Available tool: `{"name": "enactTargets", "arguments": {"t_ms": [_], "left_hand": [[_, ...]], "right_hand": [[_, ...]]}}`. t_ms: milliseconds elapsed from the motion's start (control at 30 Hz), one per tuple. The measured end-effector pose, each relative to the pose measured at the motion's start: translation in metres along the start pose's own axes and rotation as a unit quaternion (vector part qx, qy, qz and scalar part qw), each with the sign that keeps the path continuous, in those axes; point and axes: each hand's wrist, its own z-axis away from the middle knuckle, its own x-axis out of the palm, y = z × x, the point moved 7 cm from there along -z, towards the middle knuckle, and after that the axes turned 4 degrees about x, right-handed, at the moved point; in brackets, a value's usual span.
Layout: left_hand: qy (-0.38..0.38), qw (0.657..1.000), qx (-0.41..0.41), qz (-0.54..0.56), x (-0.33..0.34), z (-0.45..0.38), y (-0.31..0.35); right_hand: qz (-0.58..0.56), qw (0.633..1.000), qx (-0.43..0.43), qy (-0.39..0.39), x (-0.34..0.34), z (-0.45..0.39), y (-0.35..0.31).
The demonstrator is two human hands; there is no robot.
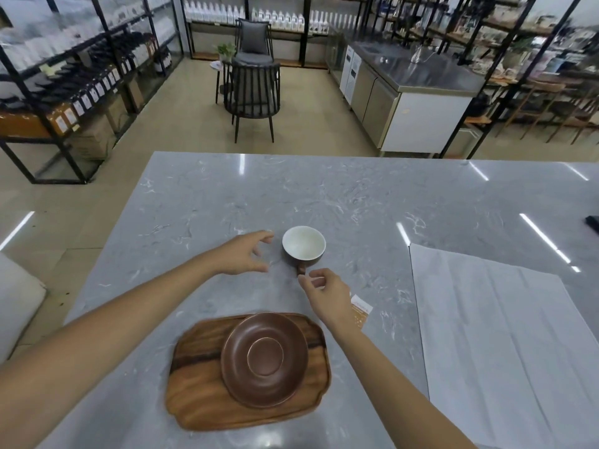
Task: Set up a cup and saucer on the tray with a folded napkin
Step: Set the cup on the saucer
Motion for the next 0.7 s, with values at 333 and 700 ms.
{"name": "enactTargets", "arguments": {"t_ms": [333,700], "left_hand": [[-0.088,0.995,0.047,-0.001,0.010,-0.080,0.007],[-0.072,0.991,0.093,0.064,0.016,-0.101,0.004]], "right_hand": [[-0.102,0.994,-0.021,-0.042,0.021,-0.024,0.011],[-0.056,0.992,-0.084,-0.073,0.022,-0.041,0.018]]}}
